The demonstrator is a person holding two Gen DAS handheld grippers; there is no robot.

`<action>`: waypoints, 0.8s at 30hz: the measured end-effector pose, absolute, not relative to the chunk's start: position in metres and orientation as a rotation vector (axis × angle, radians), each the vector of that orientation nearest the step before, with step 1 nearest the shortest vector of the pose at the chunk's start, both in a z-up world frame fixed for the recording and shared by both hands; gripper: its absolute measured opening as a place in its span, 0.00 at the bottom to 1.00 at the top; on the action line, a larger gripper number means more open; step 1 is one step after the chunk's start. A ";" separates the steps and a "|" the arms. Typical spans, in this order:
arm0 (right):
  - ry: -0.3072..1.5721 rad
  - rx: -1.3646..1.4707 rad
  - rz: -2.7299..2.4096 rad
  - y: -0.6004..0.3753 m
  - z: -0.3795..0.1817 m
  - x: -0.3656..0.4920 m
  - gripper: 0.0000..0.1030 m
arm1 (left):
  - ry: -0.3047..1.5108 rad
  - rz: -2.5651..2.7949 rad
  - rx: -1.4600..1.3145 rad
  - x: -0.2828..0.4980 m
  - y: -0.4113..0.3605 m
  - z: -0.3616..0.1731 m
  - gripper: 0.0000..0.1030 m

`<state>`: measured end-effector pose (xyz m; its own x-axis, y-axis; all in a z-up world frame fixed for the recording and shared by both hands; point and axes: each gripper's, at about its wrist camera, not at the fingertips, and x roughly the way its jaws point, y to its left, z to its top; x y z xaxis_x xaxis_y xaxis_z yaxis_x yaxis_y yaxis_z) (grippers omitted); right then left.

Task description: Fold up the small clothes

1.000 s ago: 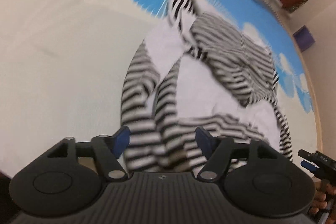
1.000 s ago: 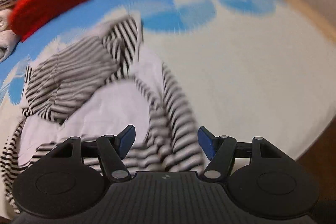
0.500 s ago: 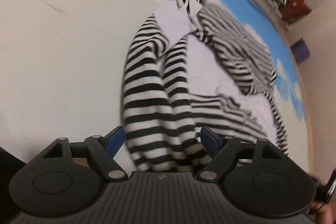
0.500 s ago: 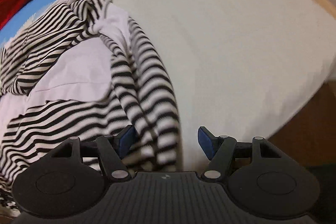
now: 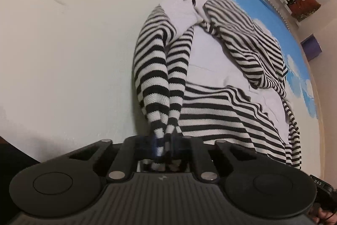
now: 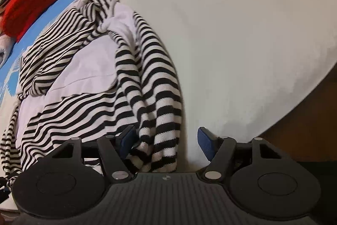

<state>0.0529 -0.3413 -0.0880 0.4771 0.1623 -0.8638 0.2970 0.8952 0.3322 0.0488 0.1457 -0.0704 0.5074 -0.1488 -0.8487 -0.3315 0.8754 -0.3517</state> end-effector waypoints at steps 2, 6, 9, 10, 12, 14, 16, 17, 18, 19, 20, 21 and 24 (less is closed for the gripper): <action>1.056 0.507 -0.060 -0.343 -0.085 0.051 0.09 | 1.022 0.120 -0.504 0.045 0.144 -0.063 0.08; 0.992 0.495 -0.094 -0.348 -0.074 0.047 0.08 | 0.997 0.120 -0.560 0.038 0.150 -0.054 0.10; 1.028 0.498 -0.090 -0.348 -0.081 0.049 0.12 | 1.033 0.132 -0.587 0.040 0.155 -0.062 0.16; 1.047 0.492 -0.083 -0.346 -0.084 0.050 0.17 | 1.051 0.124 -0.600 0.042 0.156 -0.067 0.23; 1.064 0.463 -0.083 -0.341 -0.087 0.051 0.23 | 1.072 0.113 -0.609 0.044 0.155 -0.074 0.35; 1.074 0.449 -0.092 -0.339 -0.087 0.052 0.33 | 1.071 0.109 -0.581 0.046 0.152 -0.076 0.42; 1.079 0.460 -0.099 -0.338 -0.088 0.052 0.33 | 1.064 0.115 -0.549 0.047 0.148 -0.076 0.43; 1.082 0.460 -0.101 -0.337 -0.089 0.052 0.34 | 1.058 0.126 -0.537 0.047 0.147 -0.075 0.43; 1.083 0.454 -0.103 -0.336 -0.089 0.052 0.34 | 1.051 0.142 -0.529 0.046 0.147 -0.075 0.43; 1.083 0.445 -0.103 -0.335 -0.089 0.052 0.34 | 1.048 0.153 -0.528 0.046 0.148 -0.075 0.43; 1.083 0.437 -0.103 -0.334 -0.089 0.051 0.35 | 1.048 0.157 -0.530 0.046 0.148 -0.076 0.43; 1.084 0.429 -0.105 -0.333 -0.089 0.052 0.35 | 1.048 0.159 -0.527 0.046 0.147 -0.076 0.43; 1.087 0.416 -0.110 -0.332 -0.090 0.052 0.35 | 1.044 0.159 -0.492 0.047 0.143 -0.074 0.43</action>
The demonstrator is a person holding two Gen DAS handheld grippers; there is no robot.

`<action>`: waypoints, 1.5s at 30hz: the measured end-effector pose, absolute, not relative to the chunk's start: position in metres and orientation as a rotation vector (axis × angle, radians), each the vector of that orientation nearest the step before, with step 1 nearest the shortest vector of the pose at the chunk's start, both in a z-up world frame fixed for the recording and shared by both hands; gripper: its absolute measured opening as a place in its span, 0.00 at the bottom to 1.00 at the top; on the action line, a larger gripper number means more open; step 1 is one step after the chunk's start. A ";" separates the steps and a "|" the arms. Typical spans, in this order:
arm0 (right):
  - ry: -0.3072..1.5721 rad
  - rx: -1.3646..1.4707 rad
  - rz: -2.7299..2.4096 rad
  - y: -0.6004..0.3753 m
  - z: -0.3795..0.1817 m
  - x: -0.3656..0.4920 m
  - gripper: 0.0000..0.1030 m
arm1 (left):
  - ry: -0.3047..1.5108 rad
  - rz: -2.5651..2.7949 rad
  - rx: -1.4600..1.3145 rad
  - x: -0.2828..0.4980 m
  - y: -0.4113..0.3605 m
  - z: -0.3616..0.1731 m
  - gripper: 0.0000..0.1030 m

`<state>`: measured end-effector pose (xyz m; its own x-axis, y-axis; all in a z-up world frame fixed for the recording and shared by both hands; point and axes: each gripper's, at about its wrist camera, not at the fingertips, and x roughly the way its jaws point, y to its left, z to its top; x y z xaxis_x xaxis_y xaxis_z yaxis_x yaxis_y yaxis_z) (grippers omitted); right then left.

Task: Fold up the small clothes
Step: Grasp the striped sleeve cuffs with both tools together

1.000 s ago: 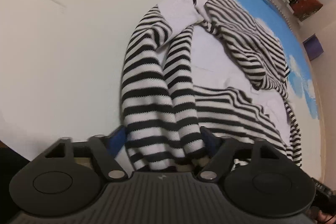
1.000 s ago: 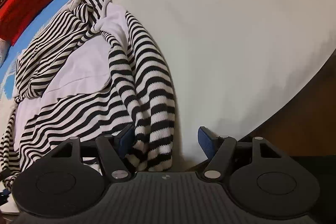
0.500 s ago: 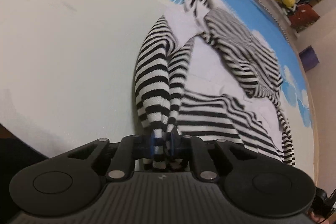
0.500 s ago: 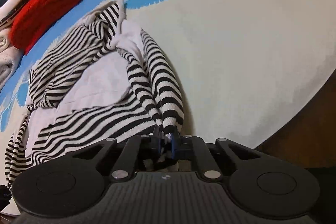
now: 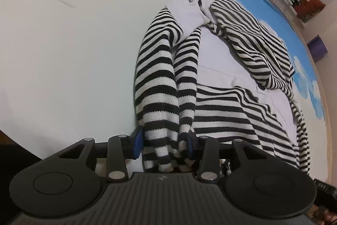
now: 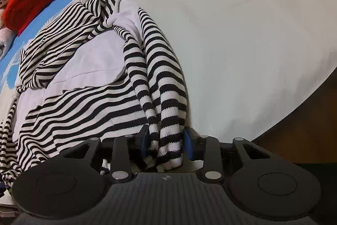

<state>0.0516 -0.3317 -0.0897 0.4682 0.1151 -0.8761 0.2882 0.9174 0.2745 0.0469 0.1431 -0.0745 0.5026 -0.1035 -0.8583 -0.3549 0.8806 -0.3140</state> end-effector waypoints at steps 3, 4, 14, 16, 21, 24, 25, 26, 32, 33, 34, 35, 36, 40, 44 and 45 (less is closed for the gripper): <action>1.088 0.397 -0.115 -0.329 -0.090 0.053 0.36 | 1.040 0.164 -0.491 0.046 0.143 -0.075 0.43; 1.089 0.390 -0.117 -0.328 -0.090 0.053 0.36 | 1.040 0.165 -0.489 0.046 0.143 -0.075 0.43; 1.025 0.362 -0.140 -0.321 -0.081 0.055 0.08 | 0.975 0.152 -0.352 0.042 0.131 -0.067 0.09; 0.957 0.354 -0.151 -0.321 -0.071 0.053 0.07 | 0.934 0.153 -0.316 0.038 0.128 -0.059 0.08; 1.027 0.366 -0.149 -0.323 -0.082 0.058 0.13 | 1.001 0.131 -0.358 0.038 0.134 -0.069 0.18; 1.066 0.368 -0.146 -0.322 -0.090 0.058 0.20 | 1.022 0.132 -0.392 0.039 0.140 -0.077 0.26; 1.065 0.349 -0.140 -0.320 -0.090 0.058 0.21 | 1.023 0.128 -0.387 0.039 0.139 -0.076 0.26; 1.065 0.338 -0.135 -0.319 -0.090 0.058 0.21 | 1.023 0.124 -0.380 0.040 0.138 -0.076 0.26; 1.050 0.302 -0.130 -0.313 -0.092 0.054 0.21 | 1.017 0.113 -0.330 0.039 0.129 -0.076 0.23; 1.046 0.279 -0.122 -0.310 -0.093 0.054 0.22 | 1.016 0.110 -0.328 0.040 0.128 -0.076 0.22; 1.043 0.255 -0.117 -0.307 -0.093 0.054 0.23 | 1.015 0.110 -0.327 0.039 0.128 -0.076 0.22; 1.040 0.241 -0.116 -0.306 -0.093 0.054 0.23 | 1.015 0.111 -0.327 0.040 0.128 -0.076 0.22; 1.038 0.237 -0.116 -0.305 -0.093 0.055 0.23 | 1.015 0.111 -0.327 0.040 0.128 -0.076 0.22; 1.036 0.285 -0.121 -0.312 -0.093 0.056 0.23 | 1.011 0.108 -0.317 0.039 0.128 -0.075 0.16; 1.036 0.286 -0.121 -0.314 -0.091 0.055 0.21 | 0.998 0.106 -0.285 0.038 0.123 -0.072 0.11; 1.036 0.280 -0.121 -0.313 -0.090 0.055 0.21 | 0.994 0.107 -0.277 0.038 0.122 -0.071 0.11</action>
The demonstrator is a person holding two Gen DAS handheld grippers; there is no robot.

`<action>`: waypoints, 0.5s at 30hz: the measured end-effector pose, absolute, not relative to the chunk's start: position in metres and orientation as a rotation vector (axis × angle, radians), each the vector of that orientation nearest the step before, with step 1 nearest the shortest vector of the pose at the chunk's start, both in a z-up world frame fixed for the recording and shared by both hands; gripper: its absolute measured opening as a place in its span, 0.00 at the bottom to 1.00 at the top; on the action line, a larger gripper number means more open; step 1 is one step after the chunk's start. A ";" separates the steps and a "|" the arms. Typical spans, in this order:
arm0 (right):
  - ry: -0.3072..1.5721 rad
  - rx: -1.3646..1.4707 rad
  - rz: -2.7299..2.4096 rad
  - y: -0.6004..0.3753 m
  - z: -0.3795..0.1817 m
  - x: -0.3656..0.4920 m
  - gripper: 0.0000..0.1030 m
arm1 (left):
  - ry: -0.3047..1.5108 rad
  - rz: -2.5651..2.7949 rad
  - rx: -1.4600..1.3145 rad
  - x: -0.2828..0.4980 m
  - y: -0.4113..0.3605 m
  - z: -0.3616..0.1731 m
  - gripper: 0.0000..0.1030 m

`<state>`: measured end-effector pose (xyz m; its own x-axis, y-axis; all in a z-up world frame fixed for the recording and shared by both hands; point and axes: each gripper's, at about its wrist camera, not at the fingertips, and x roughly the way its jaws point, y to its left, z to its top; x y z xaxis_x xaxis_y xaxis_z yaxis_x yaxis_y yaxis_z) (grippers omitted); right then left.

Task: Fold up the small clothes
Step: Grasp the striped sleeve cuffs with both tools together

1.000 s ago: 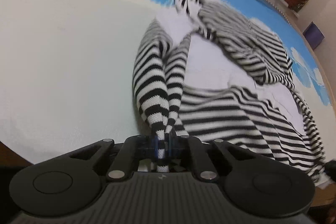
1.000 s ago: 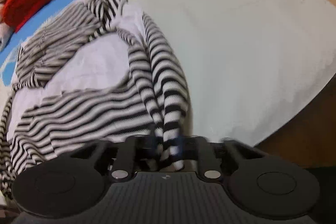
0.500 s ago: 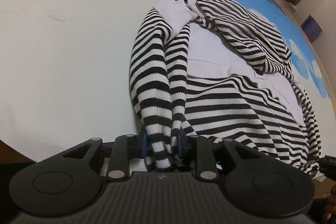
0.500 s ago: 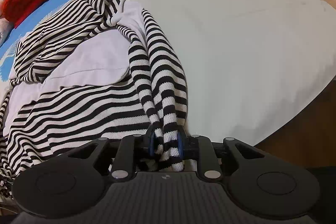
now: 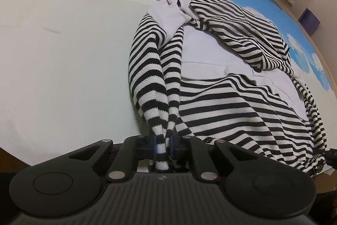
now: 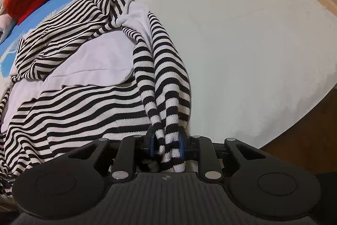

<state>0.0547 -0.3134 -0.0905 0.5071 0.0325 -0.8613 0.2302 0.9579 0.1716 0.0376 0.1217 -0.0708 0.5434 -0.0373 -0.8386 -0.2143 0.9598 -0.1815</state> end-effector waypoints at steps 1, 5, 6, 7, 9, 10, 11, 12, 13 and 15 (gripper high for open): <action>1.034 0.275 -0.119 -0.313 -0.090 0.054 0.20 | 0.991 0.107 -0.271 0.037 0.121 -0.070 0.11; 1.033 0.270 -0.114 -0.316 -0.088 0.052 0.21 | 1.008 0.115 -0.304 0.035 0.125 -0.071 0.15; 1.035 0.272 -0.115 -0.317 -0.088 0.052 0.21 | 1.018 0.114 -0.325 0.035 0.128 -0.072 0.18; 1.040 0.274 -0.118 -0.318 -0.089 0.052 0.26 | 1.028 0.114 -0.341 0.035 0.130 -0.073 0.22; 1.074 0.263 -0.127 -0.317 -0.094 0.053 0.42 | 1.043 0.111 -0.355 0.034 0.133 -0.075 0.22; 1.079 0.246 -0.122 -0.316 -0.095 0.053 0.43 | 1.047 0.107 -0.350 0.034 0.132 -0.075 0.22; 1.076 0.225 -0.118 -0.315 -0.095 0.053 0.43 | 1.047 0.104 -0.345 0.034 0.132 -0.075 0.22; 1.075 0.209 -0.114 -0.313 -0.094 0.053 0.43 | 1.047 0.102 -0.342 0.033 0.131 -0.074 0.22; 1.075 0.204 -0.108 -0.313 -0.093 0.053 0.42 | 1.048 0.099 -0.337 0.033 0.130 -0.074 0.22; 1.076 0.212 -0.095 -0.313 -0.093 0.052 0.37 | 1.044 0.092 -0.321 0.031 0.129 -0.074 0.19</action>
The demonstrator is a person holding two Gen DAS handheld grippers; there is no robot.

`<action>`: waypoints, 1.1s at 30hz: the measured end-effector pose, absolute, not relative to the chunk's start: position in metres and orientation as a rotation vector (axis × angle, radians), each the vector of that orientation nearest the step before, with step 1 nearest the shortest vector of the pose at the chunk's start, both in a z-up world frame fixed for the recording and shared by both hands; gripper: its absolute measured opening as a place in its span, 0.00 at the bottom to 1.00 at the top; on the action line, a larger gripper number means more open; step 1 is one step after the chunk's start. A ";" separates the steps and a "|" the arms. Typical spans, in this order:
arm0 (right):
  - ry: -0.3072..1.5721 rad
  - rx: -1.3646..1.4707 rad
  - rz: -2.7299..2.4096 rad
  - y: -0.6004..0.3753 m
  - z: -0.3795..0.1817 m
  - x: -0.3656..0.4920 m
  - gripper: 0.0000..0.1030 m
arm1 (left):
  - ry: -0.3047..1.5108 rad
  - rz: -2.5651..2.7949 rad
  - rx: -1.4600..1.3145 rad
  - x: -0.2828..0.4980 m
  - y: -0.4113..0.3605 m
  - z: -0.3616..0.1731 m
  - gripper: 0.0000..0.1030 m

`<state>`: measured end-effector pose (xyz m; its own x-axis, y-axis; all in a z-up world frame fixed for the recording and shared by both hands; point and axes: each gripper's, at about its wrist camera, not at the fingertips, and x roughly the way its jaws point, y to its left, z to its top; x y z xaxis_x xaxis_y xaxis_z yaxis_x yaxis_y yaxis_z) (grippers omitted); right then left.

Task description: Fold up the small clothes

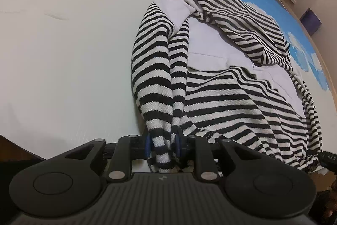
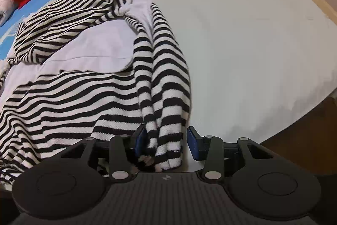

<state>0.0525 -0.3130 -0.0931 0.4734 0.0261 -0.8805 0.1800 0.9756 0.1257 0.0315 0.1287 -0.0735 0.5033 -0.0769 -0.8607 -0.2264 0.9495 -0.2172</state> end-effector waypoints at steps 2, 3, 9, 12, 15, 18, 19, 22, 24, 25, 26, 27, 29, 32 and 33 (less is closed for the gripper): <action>1.069 0.231 -0.074 -0.313 -0.091 0.052 0.18 | 1.031 0.076 -0.294 0.031 0.125 -0.071 0.11; 1.058 0.227 -0.070 -0.313 -0.088 0.052 0.15 | 1.023 0.073 -0.270 0.031 0.123 -0.069 0.09; 0.961 0.274 -0.069 -0.320 -0.066 0.043 0.08 | 0.974 0.047 -0.185 0.029 0.112 -0.048 0.07; 0.899 0.327 -0.059 -0.330 -0.048 0.036 0.08 | 0.929 0.014 -0.178 0.028 0.111 -0.020 0.07; 0.836 0.336 -0.023 -0.338 -0.025 0.027 0.07 | 0.892 -0.024 -0.178 0.029 0.114 0.011 0.07; 0.776 0.316 0.026 -0.342 0.001 0.017 0.07 | 0.858 -0.080 -0.178 0.027 0.119 0.041 0.07; 0.758 0.324 0.043 -0.344 0.010 0.014 0.07 | 0.846 -0.099 -0.175 0.024 0.121 0.051 0.07; 0.709 0.340 0.106 -0.353 0.038 0.000 0.06 | 0.803 -0.176 -0.159 0.006 0.127 0.079 0.07; 0.680 0.359 0.141 -0.360 0.054 -0.014 0.06 | 0.785 -0.235 -0.187 -0.011 0.133 0.095 0.07; 0.672 0.376 0.153 -0.365 0.060 -0.022 0.06 | 0.783 -0.258 -0.205 -0.019 0.136 0.101 0.07; 0.668 0.394 0.166 -0.369 0.067 -0.030 0.06 | 0.786 -0.277 -0.222 -0.027 0.139 0.107 0.07; 0.664 0.411 0.180 -0.373 0.073 -0.038 0.06 | 0.793 -0.290 -0.234 -0.035 0.141 0.112 0.07; 0.656 0.440 0.211 -0.380 0.085 -0.051 0.06 | 0.819 -0.298 -0.249 -0.044 0.144 0.119 0.07; 0.657 0.447 0.249 -0.382 0.096 -0.056 0.06 | 0.877 -0.292 -0.296 -0.037 0.151 0.118 0.07; 0.666 0.448 0.253 -0.381 0.097 -0.053 0.06 | 0.895 -0.290 -0.325 -0.031 0.154 0.114 0.07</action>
<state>-0.0529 -0.3809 0.0967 0.7606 0.3648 -0.5371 -0.0838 0.8754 0.4760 -0.0310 0.1543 0.1139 0.5925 -0.3779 -0.7114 0.1105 0.9129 -0.3929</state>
